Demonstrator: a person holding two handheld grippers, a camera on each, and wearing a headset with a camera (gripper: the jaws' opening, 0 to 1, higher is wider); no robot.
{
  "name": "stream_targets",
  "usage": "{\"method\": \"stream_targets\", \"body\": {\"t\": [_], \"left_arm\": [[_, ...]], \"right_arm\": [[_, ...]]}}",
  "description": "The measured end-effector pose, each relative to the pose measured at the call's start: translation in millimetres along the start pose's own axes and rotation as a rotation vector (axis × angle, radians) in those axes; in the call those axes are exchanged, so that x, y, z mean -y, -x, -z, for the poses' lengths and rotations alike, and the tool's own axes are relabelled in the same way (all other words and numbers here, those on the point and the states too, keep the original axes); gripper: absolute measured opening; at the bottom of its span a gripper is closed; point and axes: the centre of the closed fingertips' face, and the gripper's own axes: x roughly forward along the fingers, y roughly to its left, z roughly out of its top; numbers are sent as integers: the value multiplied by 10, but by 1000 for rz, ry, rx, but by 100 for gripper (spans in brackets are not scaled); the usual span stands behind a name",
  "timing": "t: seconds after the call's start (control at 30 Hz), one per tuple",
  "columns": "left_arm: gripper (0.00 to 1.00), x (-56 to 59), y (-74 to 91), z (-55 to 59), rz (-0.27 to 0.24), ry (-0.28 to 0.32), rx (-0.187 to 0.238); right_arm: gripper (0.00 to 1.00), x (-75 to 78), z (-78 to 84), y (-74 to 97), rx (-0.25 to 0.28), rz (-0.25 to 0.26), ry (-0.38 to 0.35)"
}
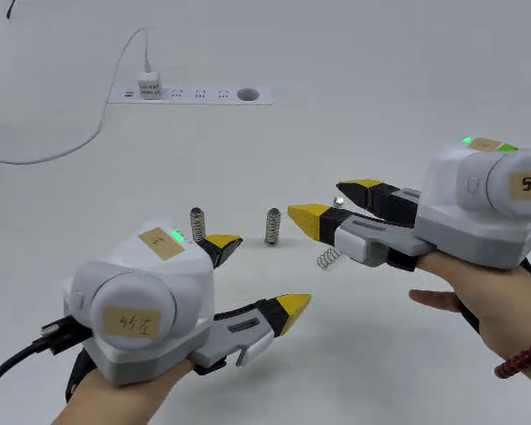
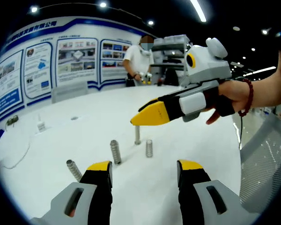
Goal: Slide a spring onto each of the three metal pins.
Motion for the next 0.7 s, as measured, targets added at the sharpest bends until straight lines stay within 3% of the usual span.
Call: {"method": "stream_targets", "body": {"t": [0.7], "left_arm": [[40,148,-568,57,37,-40,-33]], "right_arm": [[53,208,105,412,-13,36,-13]]}}
